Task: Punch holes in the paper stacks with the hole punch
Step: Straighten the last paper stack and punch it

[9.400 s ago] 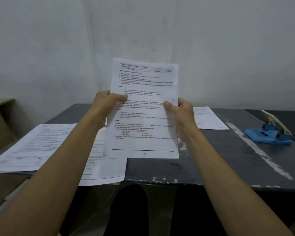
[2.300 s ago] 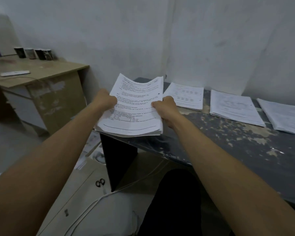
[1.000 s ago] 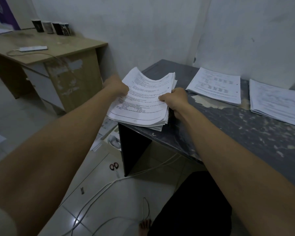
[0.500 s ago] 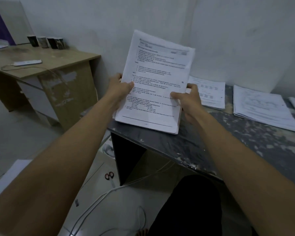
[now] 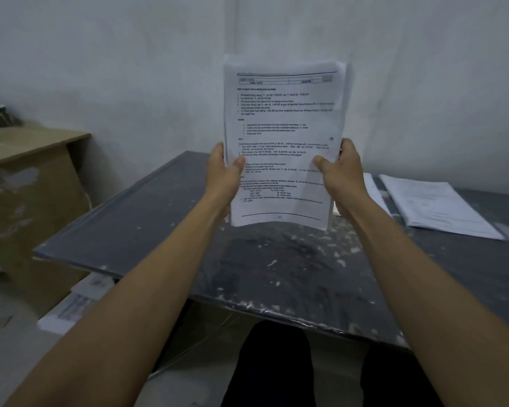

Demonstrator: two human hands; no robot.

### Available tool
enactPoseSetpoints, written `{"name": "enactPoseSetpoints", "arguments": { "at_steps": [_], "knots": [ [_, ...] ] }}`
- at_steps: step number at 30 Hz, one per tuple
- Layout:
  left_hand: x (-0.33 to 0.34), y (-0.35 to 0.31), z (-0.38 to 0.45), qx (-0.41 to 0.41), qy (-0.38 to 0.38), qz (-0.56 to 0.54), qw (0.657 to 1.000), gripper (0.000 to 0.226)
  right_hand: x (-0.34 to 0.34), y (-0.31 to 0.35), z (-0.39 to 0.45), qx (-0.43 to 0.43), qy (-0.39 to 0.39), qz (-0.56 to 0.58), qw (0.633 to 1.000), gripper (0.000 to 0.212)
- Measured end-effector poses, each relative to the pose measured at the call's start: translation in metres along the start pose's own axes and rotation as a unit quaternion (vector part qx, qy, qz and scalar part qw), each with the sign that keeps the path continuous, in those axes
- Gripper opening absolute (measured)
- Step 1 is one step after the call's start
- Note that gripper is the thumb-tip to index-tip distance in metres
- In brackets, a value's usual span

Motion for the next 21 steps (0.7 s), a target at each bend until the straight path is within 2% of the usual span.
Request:
{"name": "enactPoseSetpoints", "arguments": {
  "at_steps": [5, 9, 13, 16, 21],
  "knots": [
    [0.056, -0.02, -0.01, 0.039, 0.049, -0.015, 0.998, 0.017, -0.061, 0.015, -0.003, -0.025, -0.048, -0.003, 0.999, 0.017],
    [0.085, -0.019, -0.022, 0.046, 0.088, -0.003, 0.995, 0.015, -0.099, 0.002, -0.011, -0.007, -0.074, 0.008, 0.997, 0.017],
    [0.104, -0.019, -0.026, 0.071, 0.083, 0.053, 0.993, 0.019, -0.117, -0.019, -0.015, 0.0, -0.089, -0.029, 0.996, 0.012],
    [0.115, -0.027, -0.016, 0.088, 0.057, 0.081, 0.991, 0.013, -0.122, -0.017, -0.004, -0.015, -0.089, -0.044, 0.995, 0.011],
    [0.136, -0.032, 0.001, 0.099, 0.055, 0.073, 0.991, 0.013, -0.132, -0.008, 0.018, -0.024, -0.093, -0.007, 0.995, 0.009]
  ]
}}
Point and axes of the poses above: each hand's wrist, its own z-axis towards the middle knuckle, its own x-axis out of the palm, y = z × x, the point moved 3 cm from there along z, towards the middle knuckle, and after that the axes turned 11 degrees about z, right-handed, at the moved point
